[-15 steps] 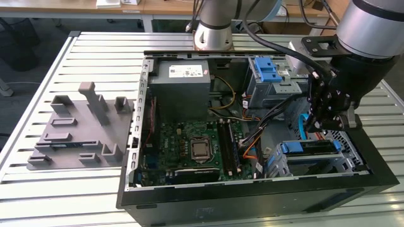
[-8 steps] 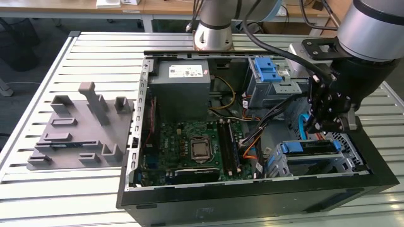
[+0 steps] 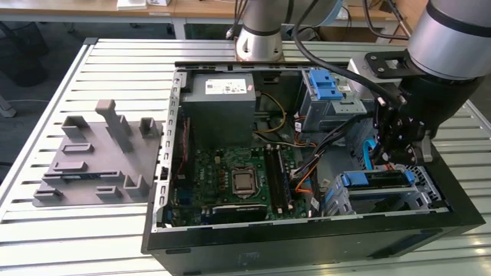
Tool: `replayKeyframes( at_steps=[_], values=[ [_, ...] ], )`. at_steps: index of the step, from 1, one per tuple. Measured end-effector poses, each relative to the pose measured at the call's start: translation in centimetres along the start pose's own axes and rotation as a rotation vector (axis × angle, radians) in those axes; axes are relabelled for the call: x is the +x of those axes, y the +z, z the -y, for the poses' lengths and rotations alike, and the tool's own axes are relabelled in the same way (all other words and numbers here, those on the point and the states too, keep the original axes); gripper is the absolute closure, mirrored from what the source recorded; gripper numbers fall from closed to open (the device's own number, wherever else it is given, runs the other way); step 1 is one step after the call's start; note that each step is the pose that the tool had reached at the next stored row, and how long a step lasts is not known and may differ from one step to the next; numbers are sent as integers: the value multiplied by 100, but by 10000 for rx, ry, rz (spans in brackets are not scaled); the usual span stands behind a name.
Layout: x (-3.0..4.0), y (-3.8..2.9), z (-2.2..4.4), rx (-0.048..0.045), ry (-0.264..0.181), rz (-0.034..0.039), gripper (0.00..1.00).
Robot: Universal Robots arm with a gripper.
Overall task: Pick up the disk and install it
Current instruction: 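Insert the second disk wire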
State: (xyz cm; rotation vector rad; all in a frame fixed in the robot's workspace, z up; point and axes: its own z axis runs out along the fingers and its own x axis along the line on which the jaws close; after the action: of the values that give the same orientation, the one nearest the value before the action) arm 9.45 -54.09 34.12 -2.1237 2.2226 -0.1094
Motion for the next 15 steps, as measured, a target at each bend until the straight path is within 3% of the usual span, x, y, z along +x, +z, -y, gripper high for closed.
replayKeyframes(
  at_steps=[9,13,15],
  values=[
    [77,48,-20,70,-8,45,84],
    [96,52,-21,72,23,356,84],
    [111,55,-20,71,23,371,84]
  ],
)
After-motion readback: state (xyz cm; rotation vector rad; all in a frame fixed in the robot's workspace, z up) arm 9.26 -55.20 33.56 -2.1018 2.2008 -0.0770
